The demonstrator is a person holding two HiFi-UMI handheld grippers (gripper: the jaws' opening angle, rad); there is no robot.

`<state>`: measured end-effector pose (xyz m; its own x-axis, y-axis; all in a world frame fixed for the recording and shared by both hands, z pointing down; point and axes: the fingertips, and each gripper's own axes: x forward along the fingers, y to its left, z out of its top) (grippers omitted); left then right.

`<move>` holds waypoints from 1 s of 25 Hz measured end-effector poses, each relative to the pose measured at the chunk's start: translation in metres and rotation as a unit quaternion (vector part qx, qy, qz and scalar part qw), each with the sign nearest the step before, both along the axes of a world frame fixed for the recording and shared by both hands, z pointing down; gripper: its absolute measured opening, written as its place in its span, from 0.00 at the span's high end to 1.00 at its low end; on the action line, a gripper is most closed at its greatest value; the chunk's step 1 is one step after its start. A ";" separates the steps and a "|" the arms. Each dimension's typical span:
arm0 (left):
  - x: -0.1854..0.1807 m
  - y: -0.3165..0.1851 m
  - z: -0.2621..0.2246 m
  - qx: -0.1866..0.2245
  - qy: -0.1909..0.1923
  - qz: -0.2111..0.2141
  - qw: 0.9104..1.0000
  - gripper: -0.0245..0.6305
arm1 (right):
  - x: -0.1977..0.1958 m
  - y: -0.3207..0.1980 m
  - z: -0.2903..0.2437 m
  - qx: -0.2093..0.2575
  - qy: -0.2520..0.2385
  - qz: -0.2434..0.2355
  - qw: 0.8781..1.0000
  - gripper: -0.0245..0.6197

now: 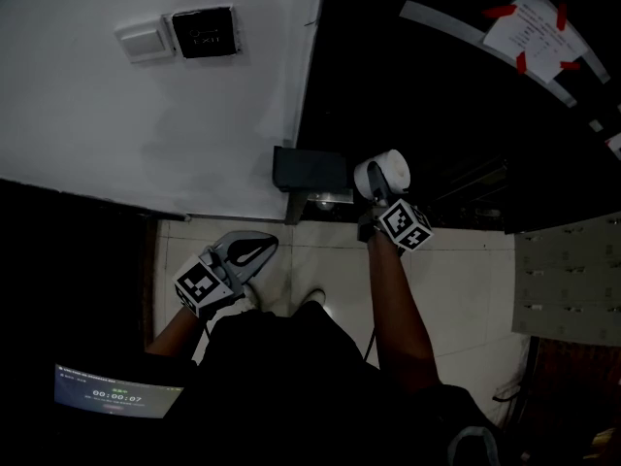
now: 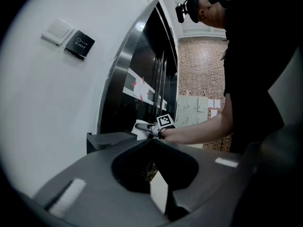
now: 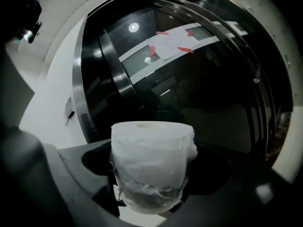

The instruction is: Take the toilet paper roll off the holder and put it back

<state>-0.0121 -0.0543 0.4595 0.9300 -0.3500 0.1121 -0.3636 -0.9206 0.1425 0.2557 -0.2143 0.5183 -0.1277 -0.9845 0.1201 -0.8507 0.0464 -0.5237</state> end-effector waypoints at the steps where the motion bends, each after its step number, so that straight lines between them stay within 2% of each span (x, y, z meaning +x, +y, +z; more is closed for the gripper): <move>1: 0.000 0.000 -0.001 -0.002 -0.001 -0.001 1.000 0.96 | 0.002 0.001 0.009 0.002 -0.030 0.005 1.000 0.26; 4: -0.005 -0.001 0.002 -0.003 -0.002 -0.006 1.000 0.96 | 0.003 0.006 0.032 0.005 -0.137 0.022 0.990 0.26; 9: -0.009 -0.001 0.007 0.005 -0.001 -0.009 1.000 0.96 | -0.007 0.009 0.063 0.001 -0.287 0.041 0.957 0.26; 11: -0.010 -0.001 0.007 0.004 -0.001 -0.009 1.000 0.96 | -0.011 0.010 0.076 0.002 -0.358 0.054 0.932 0.26; 13: -0.011 0.000 0.008 0.005 0.000 -0.009 1.000 0.96 | -0.014 0.012 0.090 0.003 -0.431 0.069 0.900 0.26; 14: -0.011 0.000 0.009 0.008 0.000 -0.009 1.000 0.96 | -0.016 0.013 0.095 0.003 -0.454 0.073 0.888 0.26; 15: -0.011 0.000 0.009 0.009 0.001 -0.008 1.000 0.96 | -0.018 0.014 0.099 0.002 -0.465 0.074 0.882 0.26; 22: -0.015 0.000 0.010 0.008 0.001 -0.011 1.000 0.95 | -0.030 0.013 0.109 -0.006 -0.474 0.059 0.878 0.26; 25: -0.015 0.001 0.010 0.010 0.000 -0.010 1.000 0.96 | -0.039 0.015 0.104 -0.016 -0.470 0.058 0.880 0.26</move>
